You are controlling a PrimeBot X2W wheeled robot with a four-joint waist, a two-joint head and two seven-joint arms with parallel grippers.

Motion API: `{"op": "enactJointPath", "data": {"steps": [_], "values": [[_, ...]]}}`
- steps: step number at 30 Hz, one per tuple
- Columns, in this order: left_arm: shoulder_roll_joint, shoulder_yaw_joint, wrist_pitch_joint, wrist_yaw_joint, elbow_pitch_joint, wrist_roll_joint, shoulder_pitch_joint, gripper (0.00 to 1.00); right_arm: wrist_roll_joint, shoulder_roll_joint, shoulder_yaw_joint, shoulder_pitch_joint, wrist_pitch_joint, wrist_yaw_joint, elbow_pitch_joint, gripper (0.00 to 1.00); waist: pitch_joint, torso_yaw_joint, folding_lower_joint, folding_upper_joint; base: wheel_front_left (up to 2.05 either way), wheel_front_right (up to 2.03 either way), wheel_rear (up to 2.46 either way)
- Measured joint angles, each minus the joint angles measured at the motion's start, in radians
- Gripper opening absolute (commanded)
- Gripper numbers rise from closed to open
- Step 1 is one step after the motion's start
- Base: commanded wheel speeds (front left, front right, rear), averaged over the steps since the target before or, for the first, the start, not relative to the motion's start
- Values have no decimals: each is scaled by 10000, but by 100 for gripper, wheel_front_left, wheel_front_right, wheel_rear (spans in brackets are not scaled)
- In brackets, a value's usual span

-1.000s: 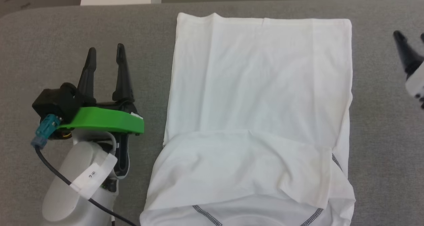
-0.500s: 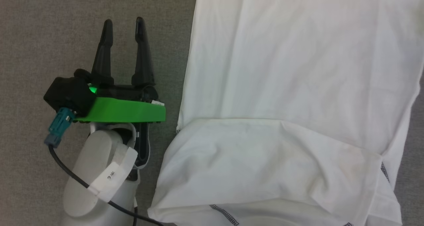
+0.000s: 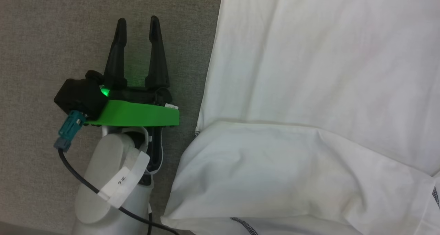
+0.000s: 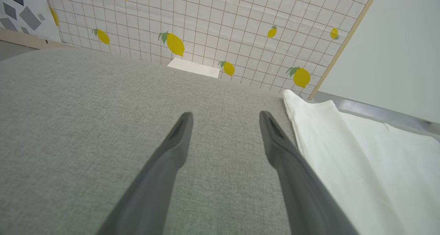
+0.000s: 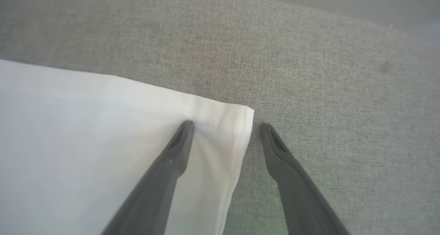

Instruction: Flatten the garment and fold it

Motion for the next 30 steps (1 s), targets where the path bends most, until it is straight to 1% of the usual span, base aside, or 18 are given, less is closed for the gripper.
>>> {"op": "enactJointPath", "data": {"steps": [1,2,3,4,8,13,16,18,21,24,27,30], "values": [[-29,6,2,-33,23,25,-1,100,92,-40,36,-10,77,0,-36,100,15,-1,0,0,0,0,0],[-63,12,0,-73,52,42,-5,100,184,-69,38,-17,194,0,-63,83,20,-9,0,0,0,0,0],[-77,15,0,-86,82,56,-11,100,232,-86,46,-18,288,0,-113,15,22,-20,0,0,0,0,0],[-86,27,0,-117,105,98,-16,100,280,-96,35,-18,345,0,-155,0,28,-26,-1,0,0,0,0],[-117,71,0,-221,265,196,-39,100,378,-38,-82,13,339,4,-372,0,39,-67,-1,0,0,0,0],[-98,84,138,-349,581,188,-136,100,395,159,-144,105,-410,4,-454,0,-112,-197,0,1,0,0,0],[-63,75,663,-433,732,59,-594,100,520,255,27,235,-867,4,-466,0,-304,-299,0,0,0,0,0],[-59,98,1298,-520,871,-384,-989,100,625,286,196,314,-1120,4,-453,0,-471,-373,0,0,0,0,0],[4,44,2882,-639,1181,-1011,-1786,100,798,366,431,448,-1398,4,-426,0,-746,-528,-1,0,0,0,0],[334,-125,5221,-594,1749,-1444,-3069,100,970,479,788,464,-1582,4,-403,0,-946,-795,-1,0,0,0,0],[738,-311,7507,-314,2499,-1593,-4511,100,1233,635,1239,459,-1745,4,-414,0,-1033,-1132,-1,0,0,0,0],[924,-485,8972,-50,3114,-1620,-5725,100,1473,704,1638,439,-1918,4,-435,0,-1009,-1470,-1,1,0,0,0]]}}
